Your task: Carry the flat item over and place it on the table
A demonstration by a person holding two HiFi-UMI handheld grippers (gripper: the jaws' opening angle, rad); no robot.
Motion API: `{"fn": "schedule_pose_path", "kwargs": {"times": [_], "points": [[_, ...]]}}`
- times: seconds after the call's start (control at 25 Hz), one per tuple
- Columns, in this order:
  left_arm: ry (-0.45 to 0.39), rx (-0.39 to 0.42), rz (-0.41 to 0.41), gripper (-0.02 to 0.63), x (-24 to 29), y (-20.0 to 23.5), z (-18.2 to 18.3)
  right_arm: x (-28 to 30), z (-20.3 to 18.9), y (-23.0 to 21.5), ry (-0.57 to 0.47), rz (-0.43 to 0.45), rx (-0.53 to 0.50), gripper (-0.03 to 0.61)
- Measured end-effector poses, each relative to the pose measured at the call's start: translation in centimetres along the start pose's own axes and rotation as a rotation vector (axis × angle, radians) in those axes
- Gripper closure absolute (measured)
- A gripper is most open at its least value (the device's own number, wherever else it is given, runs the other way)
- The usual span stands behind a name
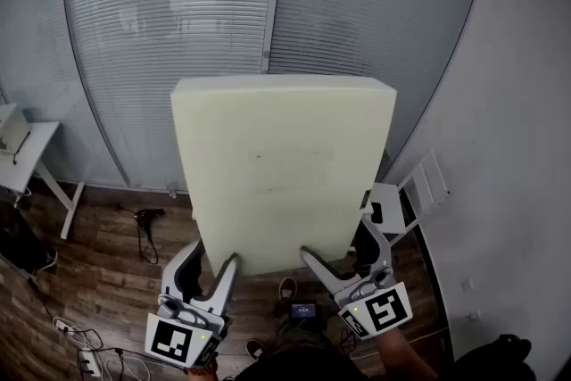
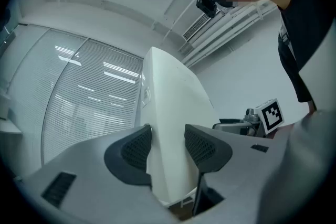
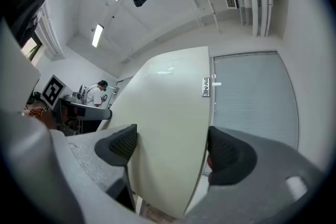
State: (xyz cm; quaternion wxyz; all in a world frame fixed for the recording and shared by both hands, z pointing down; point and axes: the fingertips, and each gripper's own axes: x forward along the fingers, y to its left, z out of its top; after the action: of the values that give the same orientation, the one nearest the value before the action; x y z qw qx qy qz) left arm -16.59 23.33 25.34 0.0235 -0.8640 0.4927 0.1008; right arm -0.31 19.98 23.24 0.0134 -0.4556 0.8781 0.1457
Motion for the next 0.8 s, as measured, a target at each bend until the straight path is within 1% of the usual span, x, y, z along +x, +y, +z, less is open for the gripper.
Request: {"fn": "schedule_pose_path", "kwargs": {"times": [0.12, 0.28, 0.32, 0.44, 0.48, 0.56, 0.6, 0.68, 0.8], "points": [[-0.007, -0.002, -0.011, 0.413, 0.0, 0.0, -0.1, -0.2, 0.4, 0.0, -0.024, -0.002, -0.013, 0.158], [-0.016, -0.016, -0.009, 0.411, 0.2, -0.4, -0.1, -0.5, 1.0, -0.3, -0.044, 0.028, -0.026, 0.158], [-0.026, -0.013, -0.007, 0.411, 0.2, -0.4, 0.2, -0.5, 1.0, -0.4, -0.046, 0.035, -0.023, 0.158], [-0.101, 0.007, -0.013, 0.411, 0.5, -0.4, 1.9, -0.6, 0.9, -0.3, -0.046, 0.037, -0.012, 0.158], [-0.100, 0.006, -0.014, 0.411, 0.4, -0.4, 1.8, -0.7, 0.8, -0.2, -0.046, 0.035, -0.008, 0.158], [-0.055, 0.000, -0.010, 0.411, 0.2, -0.3, 0.9, -0.7, 0.7, -0.2, -0.046, 0.031, -0.001, 0.158], [-0.049, 0.007, -0.010, 0.411, 0.2, -0.2, 0.7, -0.6, 0.6, -0.2, -0.047, 0.029, 0.001, 0.158], [-0.066, 0.028, -0.011, 0.410, 0.6, 0.0, 1.0, -0.4, 0.4, -0.4, -0.045, 0.026, 0.001, 0.158], [-0.010, -0.002, -0.010, 0.410, 0.4, 0.0, -0.3, -0.3, 0.1, -0.4, -0.044, 0.021, 0.005, 0.158]]}}
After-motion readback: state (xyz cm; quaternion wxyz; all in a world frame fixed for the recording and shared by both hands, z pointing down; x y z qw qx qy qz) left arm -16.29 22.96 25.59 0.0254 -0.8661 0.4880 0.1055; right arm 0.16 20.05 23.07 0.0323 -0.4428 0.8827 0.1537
